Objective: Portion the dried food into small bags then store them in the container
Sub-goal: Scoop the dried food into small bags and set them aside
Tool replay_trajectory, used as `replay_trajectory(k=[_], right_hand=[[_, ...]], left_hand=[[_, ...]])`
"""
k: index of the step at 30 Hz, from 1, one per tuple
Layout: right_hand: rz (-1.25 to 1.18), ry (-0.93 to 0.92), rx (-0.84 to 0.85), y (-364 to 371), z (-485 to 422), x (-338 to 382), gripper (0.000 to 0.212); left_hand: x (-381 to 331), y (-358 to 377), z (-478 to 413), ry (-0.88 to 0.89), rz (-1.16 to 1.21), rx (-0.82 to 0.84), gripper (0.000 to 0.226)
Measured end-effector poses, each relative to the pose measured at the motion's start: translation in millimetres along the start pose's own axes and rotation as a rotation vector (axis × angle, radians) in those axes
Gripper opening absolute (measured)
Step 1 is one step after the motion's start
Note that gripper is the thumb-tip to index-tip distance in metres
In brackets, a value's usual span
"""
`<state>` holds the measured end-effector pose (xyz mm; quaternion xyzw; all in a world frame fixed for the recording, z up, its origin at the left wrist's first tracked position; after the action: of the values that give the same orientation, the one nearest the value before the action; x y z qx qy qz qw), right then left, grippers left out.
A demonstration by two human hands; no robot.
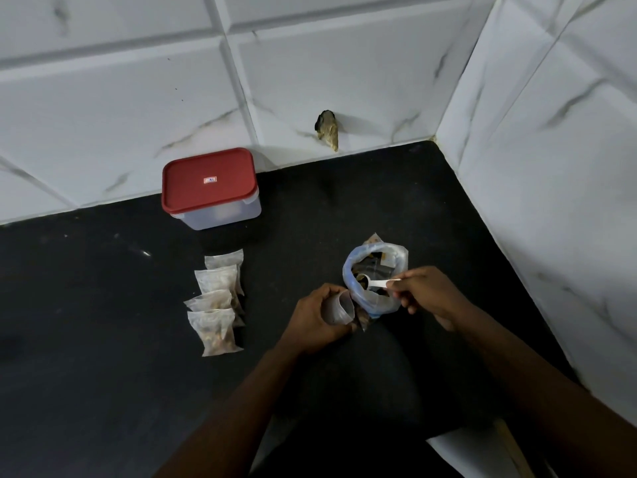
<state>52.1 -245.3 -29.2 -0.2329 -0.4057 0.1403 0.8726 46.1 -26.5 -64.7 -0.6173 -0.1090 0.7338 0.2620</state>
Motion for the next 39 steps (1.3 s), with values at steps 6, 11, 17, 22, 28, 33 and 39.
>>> replay_trajectory(k=[6, 11, 17, 22, 28, 33, 39], right_hand=[[-0.200, 0.173, 0.078, -0.6, 0.5, -18.3, 0.016], [-0.203, 0.138, 0.069, 4.3, 1.0, -17.1, 0.019], [-0.162, 0.072, 0.100, 2.6, -2.5, -12.4, 0.020], [-0.219, 0.174, 0.136, -0.1, -5.5, -20.4, 0.017], [-0.316, 0.203, 0.136, 7.7, -2.9, -22.2, 0.017], [-0.476, 0.326, 0.144, 0.6, 2.7, -37.5, 0.021], [-0.561, 0.278, 0.169, -6.3, 12.1, -29.7, 0.016]], left_hand=[[0.7, -1.2, 1.6, 0.003, -0.022, 0.020, 0.057], [1.0, -1.4, 0.8, 0.028, -0.067, 0.023, 0.056], [3.3, 0.0, 0.5, 0.041, -0.106, 0.030, 0.060], [1.9, -0.1, 1.8, 0.074, -0.120, 0.018, 0.063], [0.1, -1.2, 2.6, 0.064, -0.148, 0.047, 0.065], [-9.8, -12.5, 5.1, 0.060, -0.010, -0.004, 0.048], [-16.5, -28.8, 5.2, 0.050, 0.121, -0.145, 0.051]])
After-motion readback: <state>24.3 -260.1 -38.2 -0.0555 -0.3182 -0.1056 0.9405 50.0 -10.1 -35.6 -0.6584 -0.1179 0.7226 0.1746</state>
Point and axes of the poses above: each hand's wrist, its own z-axis away from the middle knuckle, its own y-axis out of the palm, x = y × z, the point moved 8 cm from there along -z, towards the middle knuckle, and after that the axes turned 13 degrees about -x, right-handed, at the moved point
